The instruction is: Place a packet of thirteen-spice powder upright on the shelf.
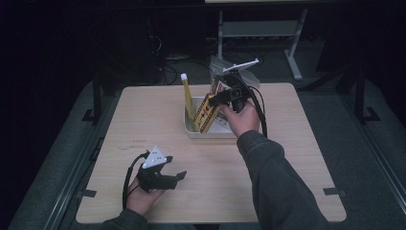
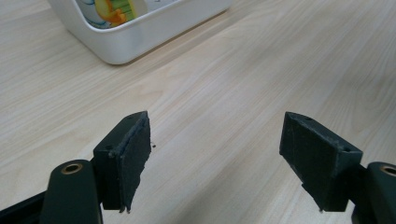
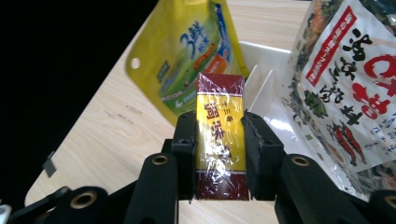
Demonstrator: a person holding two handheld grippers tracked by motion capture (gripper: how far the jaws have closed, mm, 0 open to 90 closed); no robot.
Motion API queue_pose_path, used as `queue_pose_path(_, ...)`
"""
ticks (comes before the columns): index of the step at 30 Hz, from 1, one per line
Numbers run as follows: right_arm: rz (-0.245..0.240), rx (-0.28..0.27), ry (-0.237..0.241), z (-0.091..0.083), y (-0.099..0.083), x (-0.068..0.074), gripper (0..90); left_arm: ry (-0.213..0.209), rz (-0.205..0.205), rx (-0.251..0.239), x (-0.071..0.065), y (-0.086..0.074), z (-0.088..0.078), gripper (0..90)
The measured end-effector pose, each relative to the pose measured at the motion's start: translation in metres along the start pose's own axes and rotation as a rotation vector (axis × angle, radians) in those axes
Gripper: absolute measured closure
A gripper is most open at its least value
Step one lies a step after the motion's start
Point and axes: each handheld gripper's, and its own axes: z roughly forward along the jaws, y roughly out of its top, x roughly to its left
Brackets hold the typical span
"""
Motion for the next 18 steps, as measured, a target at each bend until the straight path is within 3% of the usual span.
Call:
queue_pose_path(9,0.022,-0.01,-0.03,0.008,0.011,0.003,68.0,0.007,-0.016,-0.008,0.004,-0.002,-0.003,24.0)
queue_pose_path(18,0.054,-0.01,-0.099,0.022,0.02,0.002,68.0,0.016,-0.024,-0.009,0.007,-0.004,-0.006,23.8)
